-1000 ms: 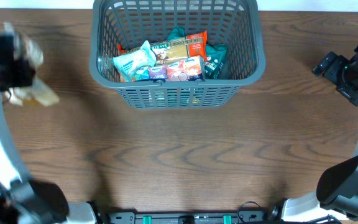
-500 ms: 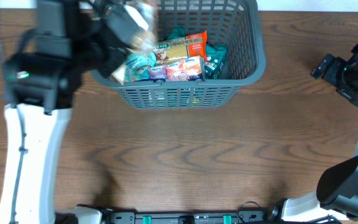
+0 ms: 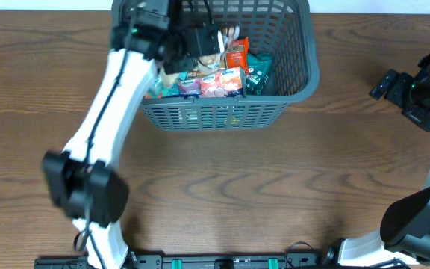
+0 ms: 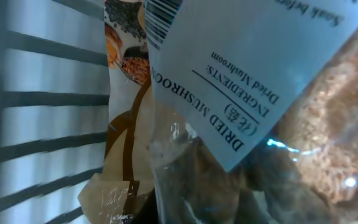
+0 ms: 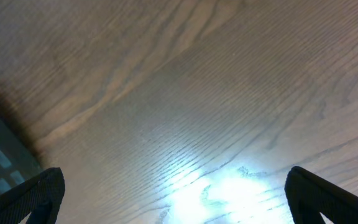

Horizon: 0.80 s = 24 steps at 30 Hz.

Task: Pack container
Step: 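Carry the mushroom bag over the basket and release it inside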

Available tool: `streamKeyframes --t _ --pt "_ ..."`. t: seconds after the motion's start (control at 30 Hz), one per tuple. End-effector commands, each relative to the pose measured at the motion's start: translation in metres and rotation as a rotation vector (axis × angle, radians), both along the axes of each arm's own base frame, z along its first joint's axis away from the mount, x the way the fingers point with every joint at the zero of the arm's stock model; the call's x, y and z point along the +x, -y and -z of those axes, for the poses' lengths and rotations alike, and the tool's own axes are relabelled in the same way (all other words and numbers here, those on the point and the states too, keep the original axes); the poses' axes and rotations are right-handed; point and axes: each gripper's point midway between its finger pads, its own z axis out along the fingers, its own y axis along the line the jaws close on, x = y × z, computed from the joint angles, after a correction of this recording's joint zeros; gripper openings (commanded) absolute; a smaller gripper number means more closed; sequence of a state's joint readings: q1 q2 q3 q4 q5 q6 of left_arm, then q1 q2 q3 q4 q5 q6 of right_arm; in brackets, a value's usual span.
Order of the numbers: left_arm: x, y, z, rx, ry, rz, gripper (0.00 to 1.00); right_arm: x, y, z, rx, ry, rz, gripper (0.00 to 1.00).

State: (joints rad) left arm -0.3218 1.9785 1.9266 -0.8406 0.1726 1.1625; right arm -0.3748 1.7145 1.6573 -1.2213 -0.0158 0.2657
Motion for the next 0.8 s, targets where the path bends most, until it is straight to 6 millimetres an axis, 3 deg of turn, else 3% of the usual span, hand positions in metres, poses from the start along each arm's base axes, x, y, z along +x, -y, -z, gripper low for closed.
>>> streamKeyframes --t 0.0,0.1,0.13,0.2,0.23,0.4,0.53,0.63,0.77 --pt "0.002 0.000 0.030 0.023 -0.070 -0.009 0.07 -0.001 -0.001 0.000 0.004 -0.002 -0.029 0.99" --pt "0.001 0.000 0.049 0.035 -0.117 -0.015 0.29 -0.001 -0.001 0.000 -0.002 -0.002 -0.045 0.99" --pt "0.000 0.000 0.050 0.037 -0.122 -0.014 0.35 -0.001 -0.001 -0.001 -0.003 0.000 -0.045 0.99" --pt "0.000 0.001 0.047 0.026 -0.120 -0.031 0.56 0.000 -0.001 -0.001 -0.004 0.002 -0.045 0.99" --pt "0.000 0.001 0.042 0.013 -0.116 -0.047 0.68 0.001 0.000 -0.001 -0.006 0.007 -0.046 0.99" --pt "-0.006 -0.004 -0.016 -0.098 -0.039 -0.178 0.99 0.025 -0.001 -0.014 -0.028 0.110 -0.146 0.99" --pt "-0.011 -0.035 -0.085 -0.175 0.109 -0.409 0.99 0.054 -0.006 -0.046 -0.129 0.223 -0.289 0.99" --pt "-0.025 -0.064 -0.122 -0.216 0.177 -0.539 0.99 0.078 -0.020 -0.074 -0.219 0.317 -0.424 0.99" --pt "-0.054 -0.110 -0.161 -0.356 0.195 -0.756 0.99 0.109 -0.055 -0.106 -0.295 0.447 -0.550 0.99"
